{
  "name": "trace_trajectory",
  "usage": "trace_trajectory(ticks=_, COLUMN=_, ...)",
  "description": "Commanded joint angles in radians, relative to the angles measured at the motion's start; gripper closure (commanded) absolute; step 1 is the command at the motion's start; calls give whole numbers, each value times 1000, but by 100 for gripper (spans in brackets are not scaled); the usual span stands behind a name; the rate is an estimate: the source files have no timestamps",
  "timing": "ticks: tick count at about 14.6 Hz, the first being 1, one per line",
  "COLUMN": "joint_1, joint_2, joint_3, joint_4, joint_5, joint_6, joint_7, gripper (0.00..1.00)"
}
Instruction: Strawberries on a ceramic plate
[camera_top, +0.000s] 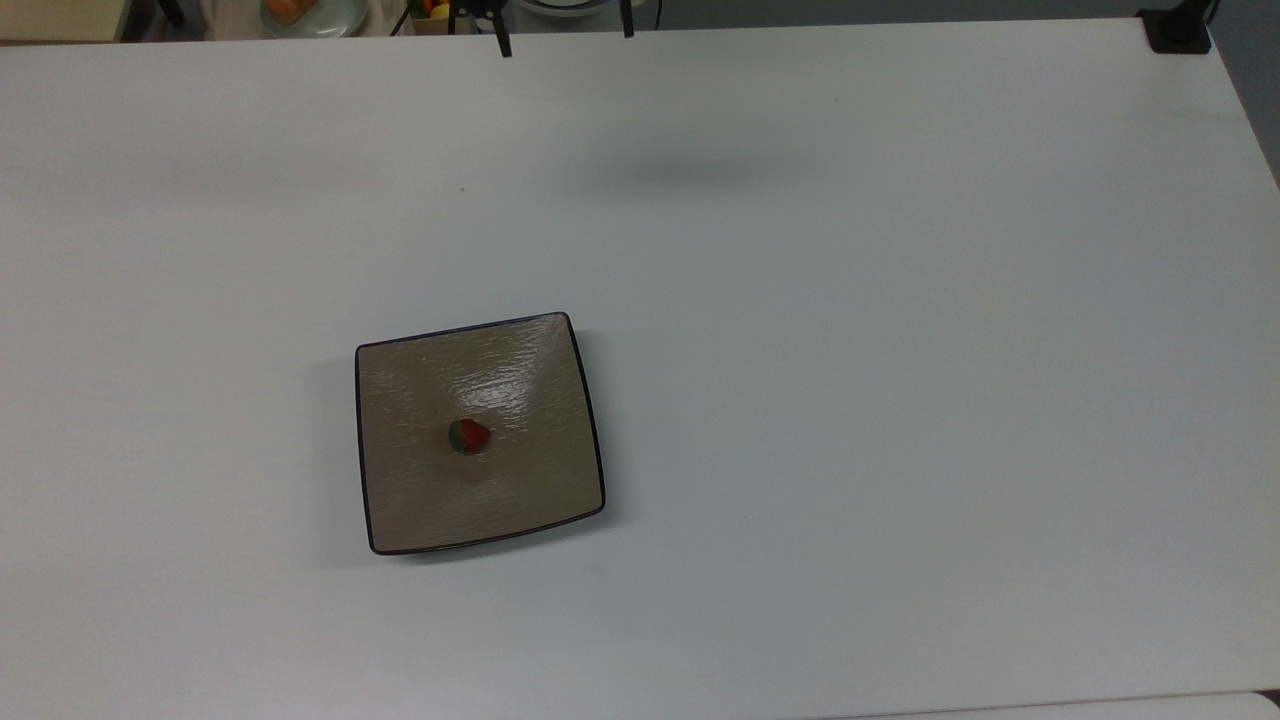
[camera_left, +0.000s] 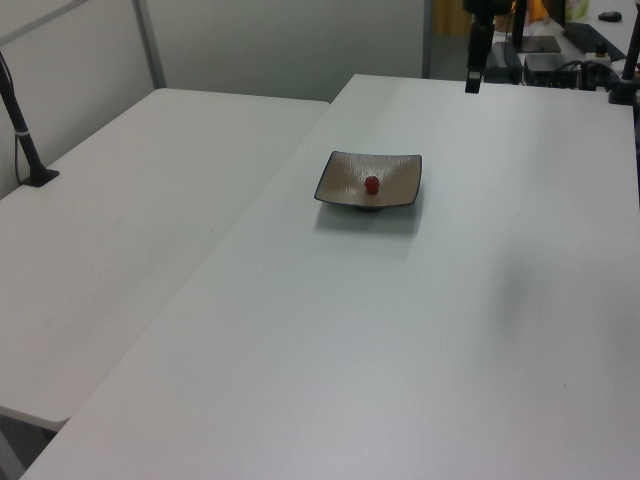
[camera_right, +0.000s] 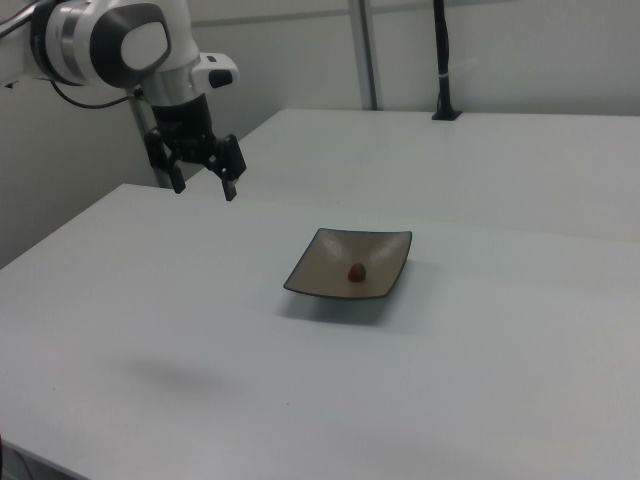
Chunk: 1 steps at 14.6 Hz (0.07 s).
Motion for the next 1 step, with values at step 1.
trace_trajectory(ticks=1, joint_1=15, joint_2=8, joint_3=6, joint_4=-6, joint_5=-2, joint_6=28, joint_7=16, gripper=0)
